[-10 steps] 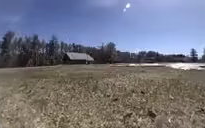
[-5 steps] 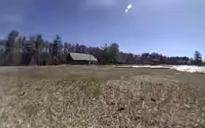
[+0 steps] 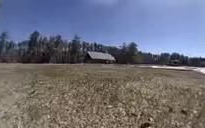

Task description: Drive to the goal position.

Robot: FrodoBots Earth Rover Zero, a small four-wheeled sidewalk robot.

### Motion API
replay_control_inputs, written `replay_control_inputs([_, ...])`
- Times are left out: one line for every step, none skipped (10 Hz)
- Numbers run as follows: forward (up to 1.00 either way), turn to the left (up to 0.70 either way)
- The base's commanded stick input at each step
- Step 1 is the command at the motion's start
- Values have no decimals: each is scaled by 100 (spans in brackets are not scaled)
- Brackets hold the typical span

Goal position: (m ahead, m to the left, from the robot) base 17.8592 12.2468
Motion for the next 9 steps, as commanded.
replay_control_inputs([70,0])
replay_control_inputs([70,0])
replay_control_inputs([70,0])
replay_control_inputs([70,0])
replay_control_inputs([70,0])
replay_control_inputs([70,0])
replay_control_inputs([70,0])
replay_control_inputs([70,0])
replay_control_inputs([70,0])
